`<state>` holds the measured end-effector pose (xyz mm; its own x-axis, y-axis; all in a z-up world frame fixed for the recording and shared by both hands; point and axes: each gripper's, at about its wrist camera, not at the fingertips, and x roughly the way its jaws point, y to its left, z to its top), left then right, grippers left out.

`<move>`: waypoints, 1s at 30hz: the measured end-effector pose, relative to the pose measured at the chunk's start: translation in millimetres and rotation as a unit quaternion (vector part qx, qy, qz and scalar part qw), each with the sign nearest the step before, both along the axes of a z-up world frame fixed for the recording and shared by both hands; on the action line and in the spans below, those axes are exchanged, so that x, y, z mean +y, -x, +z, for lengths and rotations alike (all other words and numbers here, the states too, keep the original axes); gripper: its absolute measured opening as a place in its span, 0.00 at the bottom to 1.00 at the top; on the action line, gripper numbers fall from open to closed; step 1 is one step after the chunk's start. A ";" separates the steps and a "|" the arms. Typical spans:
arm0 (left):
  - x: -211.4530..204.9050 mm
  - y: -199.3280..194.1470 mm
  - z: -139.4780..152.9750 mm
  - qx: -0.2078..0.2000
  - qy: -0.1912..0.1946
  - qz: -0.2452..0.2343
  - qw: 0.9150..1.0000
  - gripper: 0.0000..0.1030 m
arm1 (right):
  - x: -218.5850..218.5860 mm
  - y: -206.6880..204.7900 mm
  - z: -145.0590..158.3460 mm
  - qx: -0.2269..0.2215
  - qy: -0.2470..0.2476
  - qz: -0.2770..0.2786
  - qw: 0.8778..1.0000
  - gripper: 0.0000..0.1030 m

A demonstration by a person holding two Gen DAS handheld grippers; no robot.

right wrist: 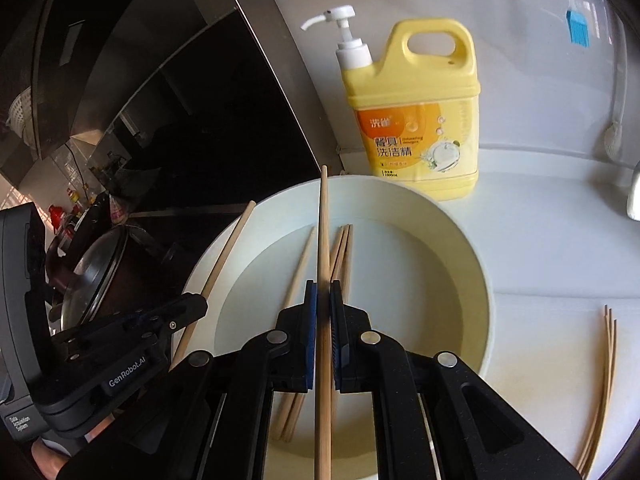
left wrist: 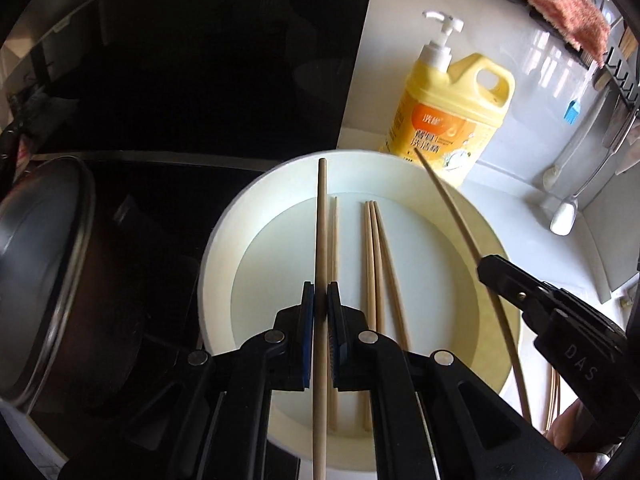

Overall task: Organize utensils
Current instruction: 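Open both tools to drop the chopsticks into the basin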

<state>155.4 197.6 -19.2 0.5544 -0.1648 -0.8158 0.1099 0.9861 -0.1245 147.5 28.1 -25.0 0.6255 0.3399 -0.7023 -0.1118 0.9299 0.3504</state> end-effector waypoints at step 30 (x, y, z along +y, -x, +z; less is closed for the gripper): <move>-3.8 -42.0 -43.2 0.074 0.003 -0.037 0.997 0.54 | 10.8 -38.2 -50.2 0.119 0.034 -0.040 0.991 0.15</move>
